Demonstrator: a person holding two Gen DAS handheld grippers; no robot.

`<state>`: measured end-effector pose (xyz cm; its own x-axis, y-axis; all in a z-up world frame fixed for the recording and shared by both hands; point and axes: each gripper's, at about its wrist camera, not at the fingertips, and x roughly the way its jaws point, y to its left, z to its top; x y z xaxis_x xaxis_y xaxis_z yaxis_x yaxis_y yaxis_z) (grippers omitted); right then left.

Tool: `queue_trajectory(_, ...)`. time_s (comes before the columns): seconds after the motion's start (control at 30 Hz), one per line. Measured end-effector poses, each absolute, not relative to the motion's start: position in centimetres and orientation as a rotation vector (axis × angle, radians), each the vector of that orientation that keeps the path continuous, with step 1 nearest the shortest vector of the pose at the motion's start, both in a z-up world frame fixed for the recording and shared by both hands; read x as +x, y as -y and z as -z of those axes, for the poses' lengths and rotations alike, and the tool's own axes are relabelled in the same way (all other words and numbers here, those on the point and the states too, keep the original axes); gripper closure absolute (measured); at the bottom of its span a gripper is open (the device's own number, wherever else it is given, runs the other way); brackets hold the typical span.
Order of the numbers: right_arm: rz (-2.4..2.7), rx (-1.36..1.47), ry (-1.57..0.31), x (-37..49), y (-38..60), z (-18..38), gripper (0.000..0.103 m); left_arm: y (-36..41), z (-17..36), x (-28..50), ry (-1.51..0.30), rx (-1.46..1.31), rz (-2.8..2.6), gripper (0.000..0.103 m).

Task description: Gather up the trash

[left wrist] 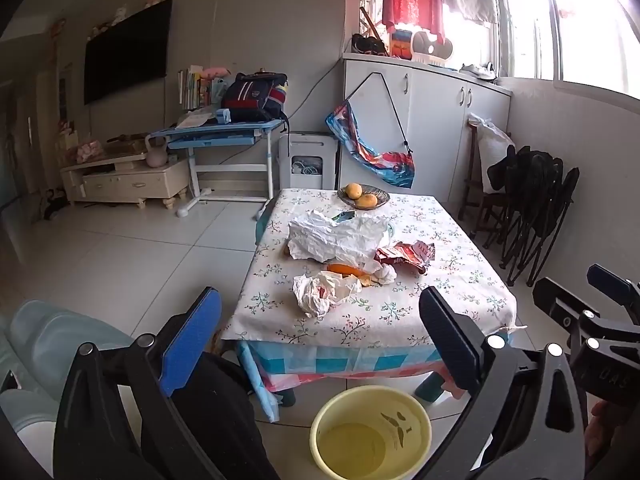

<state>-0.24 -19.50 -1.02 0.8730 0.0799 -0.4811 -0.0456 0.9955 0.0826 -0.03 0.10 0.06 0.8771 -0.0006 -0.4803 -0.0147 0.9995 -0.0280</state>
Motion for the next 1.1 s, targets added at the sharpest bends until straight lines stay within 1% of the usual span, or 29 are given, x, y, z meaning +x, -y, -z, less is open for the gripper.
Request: queue_trajectory(1.1, -0.078, 0.072, -0.517, -0.37, 18.93, 0.73, 0.007, -0.15, 0.18, -0.1, -0.504, -0.027, -0.011, 0.007)
